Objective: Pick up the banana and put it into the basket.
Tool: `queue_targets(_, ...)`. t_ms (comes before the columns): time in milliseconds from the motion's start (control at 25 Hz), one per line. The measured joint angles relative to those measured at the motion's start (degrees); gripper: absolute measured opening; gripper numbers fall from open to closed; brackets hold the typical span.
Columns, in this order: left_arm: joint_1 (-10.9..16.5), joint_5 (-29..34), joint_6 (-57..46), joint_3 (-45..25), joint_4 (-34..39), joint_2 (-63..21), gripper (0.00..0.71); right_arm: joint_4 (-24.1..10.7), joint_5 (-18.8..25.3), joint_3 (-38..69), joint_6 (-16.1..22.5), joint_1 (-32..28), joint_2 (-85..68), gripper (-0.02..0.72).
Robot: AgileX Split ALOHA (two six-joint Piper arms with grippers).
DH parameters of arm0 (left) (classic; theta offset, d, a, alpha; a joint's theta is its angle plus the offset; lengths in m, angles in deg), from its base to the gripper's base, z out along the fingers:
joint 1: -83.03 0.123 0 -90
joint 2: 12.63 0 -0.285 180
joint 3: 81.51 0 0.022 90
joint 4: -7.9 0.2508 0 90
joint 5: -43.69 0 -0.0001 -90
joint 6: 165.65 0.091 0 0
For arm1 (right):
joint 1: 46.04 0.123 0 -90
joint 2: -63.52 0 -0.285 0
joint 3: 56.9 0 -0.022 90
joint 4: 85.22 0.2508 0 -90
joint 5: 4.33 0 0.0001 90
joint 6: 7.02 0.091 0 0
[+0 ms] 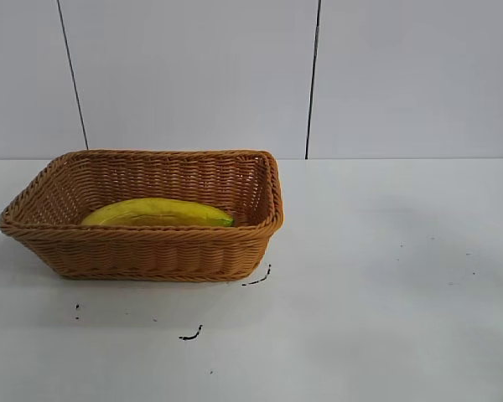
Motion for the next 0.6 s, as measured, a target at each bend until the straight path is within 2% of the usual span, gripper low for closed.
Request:
queue_targets(120,0.0,0.0,0.0,0.0,0.0,0.0,0.69,0.0,-0.1,4.4,-0.1,0.0,-8.4,0.692)
queue_targets(600,0.0,0.0,0.0,0.0,0.0,0.0,0.69,0.4,-0.5,5.0,-0.1,0.0,-38.4,0.692)
